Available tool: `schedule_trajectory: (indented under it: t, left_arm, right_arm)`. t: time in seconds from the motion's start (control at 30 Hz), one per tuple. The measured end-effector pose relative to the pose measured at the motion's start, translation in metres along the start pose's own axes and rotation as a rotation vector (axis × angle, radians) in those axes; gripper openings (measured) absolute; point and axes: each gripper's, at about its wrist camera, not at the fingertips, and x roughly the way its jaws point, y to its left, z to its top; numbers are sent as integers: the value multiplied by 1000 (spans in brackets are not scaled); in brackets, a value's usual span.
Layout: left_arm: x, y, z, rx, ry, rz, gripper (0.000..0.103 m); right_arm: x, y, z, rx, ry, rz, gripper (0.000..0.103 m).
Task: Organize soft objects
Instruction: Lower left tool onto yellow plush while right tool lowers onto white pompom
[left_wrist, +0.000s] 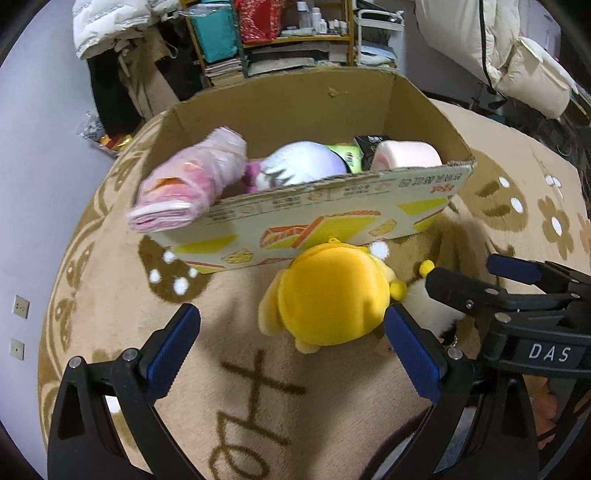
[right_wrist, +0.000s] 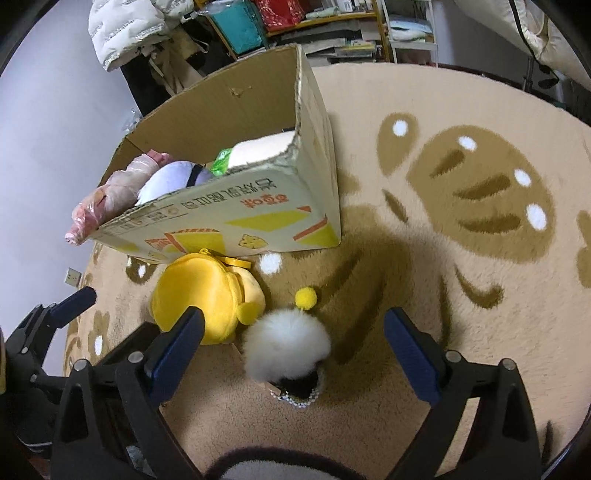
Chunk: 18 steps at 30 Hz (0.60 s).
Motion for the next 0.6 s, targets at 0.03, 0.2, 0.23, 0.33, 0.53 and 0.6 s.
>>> schedule_trajectory:
  t: [0.03,0.2,0.23,0.33,0.53,0.6]
  left_arm:
    - [3,-1,1,7,4,-5,99]
    - [17,-5,3,27,20,-51,99]
    - [20,-6,3,32,26,-65,99]
    - [30,-9,5,49,49,-85,99]
    - [46,-13,6,73,83,-104,99]
    - [48,-16,5,85,84,-110,99]
  right_arm:
    - [2,-2,0,4,7,2,92]
    - [13,-8,0,29,47,14,78]
    - [15,-9,-1,34,57,16,75]
    - [21,-12,-2,49,84,36,66]
    - [33,-16,-2,69,126,58,57]
    - [36,-17,-2,82,137,64,57]
